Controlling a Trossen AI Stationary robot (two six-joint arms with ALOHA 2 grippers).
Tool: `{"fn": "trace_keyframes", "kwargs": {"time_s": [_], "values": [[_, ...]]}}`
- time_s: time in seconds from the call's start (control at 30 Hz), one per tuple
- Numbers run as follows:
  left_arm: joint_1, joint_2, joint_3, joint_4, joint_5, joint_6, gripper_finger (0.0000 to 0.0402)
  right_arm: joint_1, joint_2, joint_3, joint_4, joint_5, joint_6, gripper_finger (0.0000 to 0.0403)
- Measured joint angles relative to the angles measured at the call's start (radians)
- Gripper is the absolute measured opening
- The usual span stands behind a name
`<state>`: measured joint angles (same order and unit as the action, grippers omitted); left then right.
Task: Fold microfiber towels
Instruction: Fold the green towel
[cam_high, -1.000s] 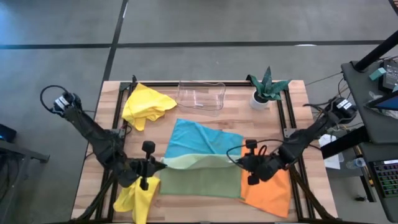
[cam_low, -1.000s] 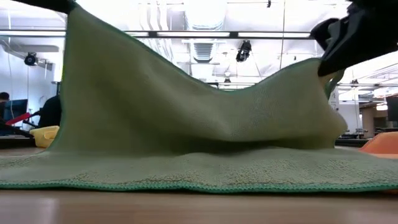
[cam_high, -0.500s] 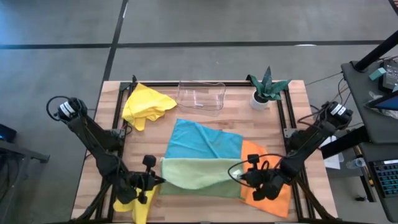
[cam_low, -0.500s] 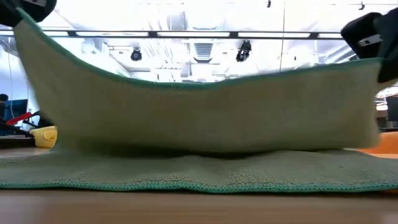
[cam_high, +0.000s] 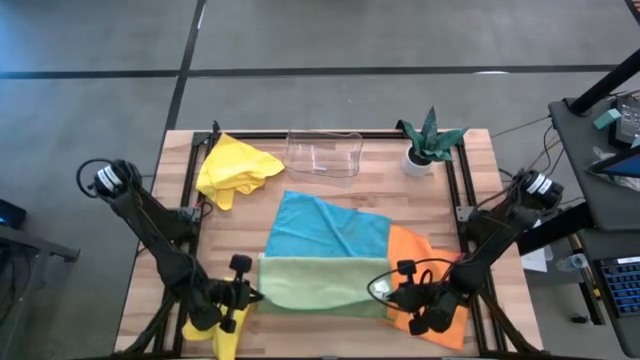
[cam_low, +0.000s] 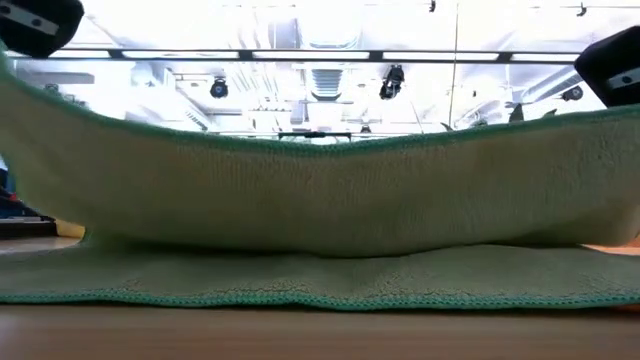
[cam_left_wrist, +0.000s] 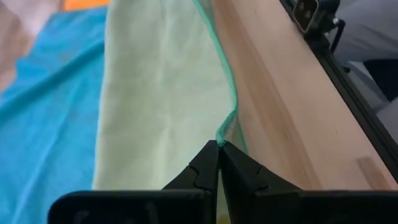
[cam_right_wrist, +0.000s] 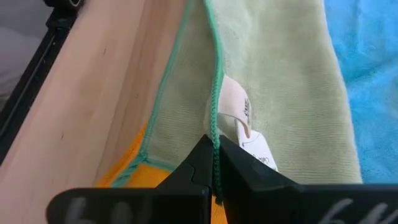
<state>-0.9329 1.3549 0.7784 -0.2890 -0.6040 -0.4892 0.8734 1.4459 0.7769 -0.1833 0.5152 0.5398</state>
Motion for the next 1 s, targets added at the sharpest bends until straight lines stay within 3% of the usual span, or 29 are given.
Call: {"fn": "trace_keyframes", "kwargs": {"time_s": [0.33,0.57,0.73,1.0], "values": [[0.0,0.058,0.0,-0.008,0.045,-0.127,0.0,-0.001,0.056,0.0,0.082,-0.105,0.003,0.0009],[0.002,0.06,0.0,-0.008,0.049,-0.135,0.0,-0.001,0.068,0.0,0.156,-0.134,-0.027,0.0017],[0.002,0.061,0.0,-0.02,0.056,-0.169,0.0016,-0.001,0.068,0.0,0.17,-0.153,-0.024,0.0066],[0.002,0.05,0.003,-0.112,0.077,-0.264,0.0092,-0.001,0.068,0.0,0.176,-0.151,-0.018,0.0165]]}}
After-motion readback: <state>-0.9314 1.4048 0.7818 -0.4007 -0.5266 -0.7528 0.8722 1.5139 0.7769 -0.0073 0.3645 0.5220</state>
